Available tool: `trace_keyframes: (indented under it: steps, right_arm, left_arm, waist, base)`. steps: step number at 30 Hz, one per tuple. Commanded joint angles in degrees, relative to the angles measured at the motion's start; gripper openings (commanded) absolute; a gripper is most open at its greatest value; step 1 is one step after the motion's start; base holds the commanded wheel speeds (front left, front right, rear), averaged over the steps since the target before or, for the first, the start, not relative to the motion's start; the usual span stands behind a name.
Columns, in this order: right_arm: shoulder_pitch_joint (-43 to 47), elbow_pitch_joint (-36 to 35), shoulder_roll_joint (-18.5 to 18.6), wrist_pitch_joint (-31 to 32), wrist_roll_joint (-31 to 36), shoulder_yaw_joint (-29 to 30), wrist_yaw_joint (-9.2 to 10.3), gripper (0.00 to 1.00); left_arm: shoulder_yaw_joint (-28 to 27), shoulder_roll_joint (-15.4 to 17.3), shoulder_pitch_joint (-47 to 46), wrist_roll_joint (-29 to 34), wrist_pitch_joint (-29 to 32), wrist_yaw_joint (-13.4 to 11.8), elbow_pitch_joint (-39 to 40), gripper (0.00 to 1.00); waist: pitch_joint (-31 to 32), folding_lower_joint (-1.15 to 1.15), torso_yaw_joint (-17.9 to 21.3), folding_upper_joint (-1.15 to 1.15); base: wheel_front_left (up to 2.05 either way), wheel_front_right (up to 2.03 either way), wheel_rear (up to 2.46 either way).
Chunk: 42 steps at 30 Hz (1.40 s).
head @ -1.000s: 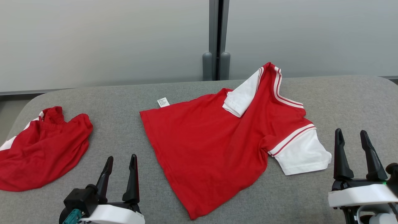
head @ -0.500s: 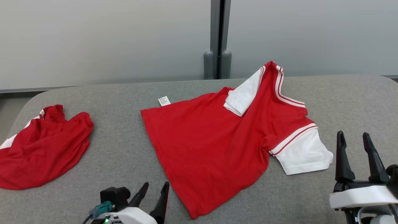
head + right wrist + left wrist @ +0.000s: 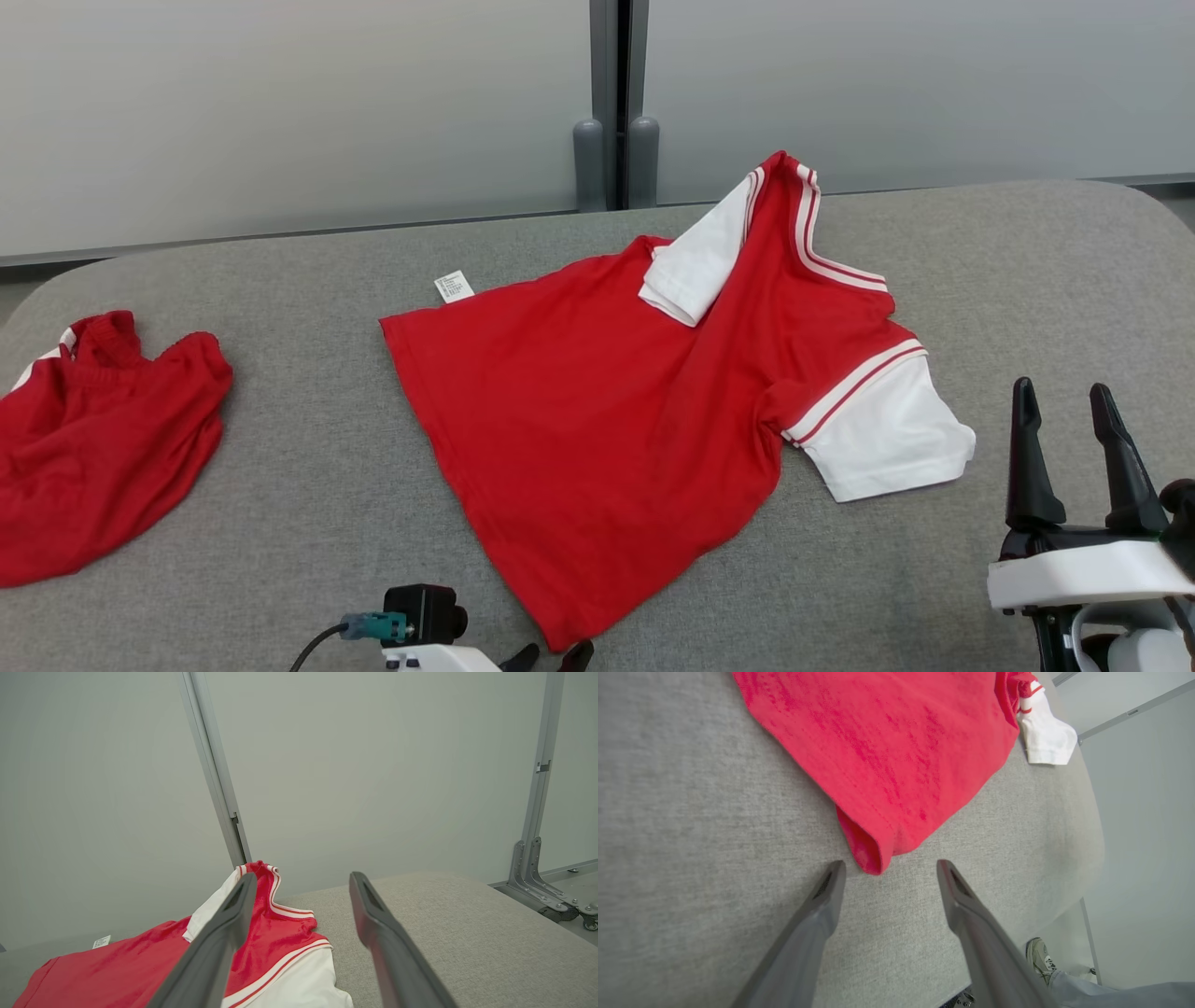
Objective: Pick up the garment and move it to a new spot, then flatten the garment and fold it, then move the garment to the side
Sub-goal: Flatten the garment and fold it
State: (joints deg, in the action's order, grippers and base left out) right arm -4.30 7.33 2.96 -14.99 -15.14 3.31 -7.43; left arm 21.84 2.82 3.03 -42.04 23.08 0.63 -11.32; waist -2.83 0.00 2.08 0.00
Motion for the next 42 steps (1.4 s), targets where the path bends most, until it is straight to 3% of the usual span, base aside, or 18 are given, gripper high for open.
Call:
trace_keyframes:
  steps: [1,3,4,5,8,10,20,31,38,40,42]
  right_arm:
    - [-0.8,0.0,0.1,-0.3,-0.3,0.2,-0.11,1.00]
    - [-1.1,-0.1,0.1,-0.3,-0.4,0.3,-0.11,1.00]
    - [-1.2,-0.2,0.1,-0.3,-0.4,0.4,-0.11,1.00]
    - [-1.3,-0.2,0.1,-0.3,-0.4,0.6,-0.11,1.00]
    - [-1.5,-0.1,0.1,-0.3,-0.3,0.9,-0.11,1.00]
    - [-1.7,0.1,0.0,-0.3,-0.4,0.9,-0.11,1.00]
    - [-1.5,0.2,0.0,-0.3,-1.1,1.2,-0.11,1.00]
    - [-2.1,0.9,0.1,-0.3,-0.8,1.3,-0.11,1.00]
    - [-2.3,1.9,0.1,-0.3,-0.2,1.6,-0.11,1.00]
    - [-2.3,2.2,0.1,-0.3,0.1,1.7,-0.11,1.00]
    - [-2.2,2.5,0.1,-0.3,0.2,1.8,-0.11,1.00]
  left_arm:
    - [0.1,0.2,-1.2,-0.4,0.1,-0.4,-0.6,1.00]
    - [0.4,0.2,-2.4,-0.9,0.0,-0.6,-1.8,1.00]
    - [0.6,0.2,-2.9,-1.3,-0.2,-0.7,-2.4,0.96]
    - [0.9,0.2,-3.3,-2.2,-0.3,-0.5,-3.0,0.85]
    - [1.5,0.2,-4.7,-4.2,-1.2,-0.3,-4.6,0.41]
    - [2.0,0.2,-5.7,-5.1,-1.6,-0.1,-5.9,0.00]
    - [1.0,2.2,-7.4,-4.9,-4.1,0.4,-4.2,0.00]
    - [-5.2,12.3,-4.7,-8.2,2.0,-1.5,1.2,0.00]
    - [-8.1,16.0,-4.4,-7.2,1.2,-3.1,-0.9,0.01]
    - [-7.7,15.9,-4.7,-7.5,1.1,-2.3,-1.8,1.00]
    - [-7.3,15.8,-4.5,-6.8,0.5,-2.2,-2.0,1.00]
  waist:
    - [-0.6,0.00,0.3,0.00]
    - [-1.3,0.00,0.5,0.00]
    - [-1.6,0.00,0.5,0.00]
    - [-1.8,0.00,0.4,0.00]
    - [-2.1,0.00,0.2,0.00]
    - [-2.2,0.00,-0.1,0.00]
    - [-1.5,0.00,-2.6,0.00]
    - [-1.7,0.00,-3.5,0.00]
    - [-2.1,0.00,-3.2,0.00]
    - [-2.1,0.00,-3.1,0.00]
    - [-1.9,0.00,-3.1,0.00]
  base:
    - [0.00,0.00,0.00]
    - [0.00,0.00,0.00]
    - [0.00,0.00,0.00]
    - [0.00,0.00,0.00]
    - [0.00,0.00,0.00]
    - [0.00,0.00,0.00]
    - [0.00,0.00,0.00]
    - [0.00,0.00,0.00]
    - [0.00,0.00,0.00]
    - [0.00,0.00,0.00]
    - [0.00,0.00,0.00]
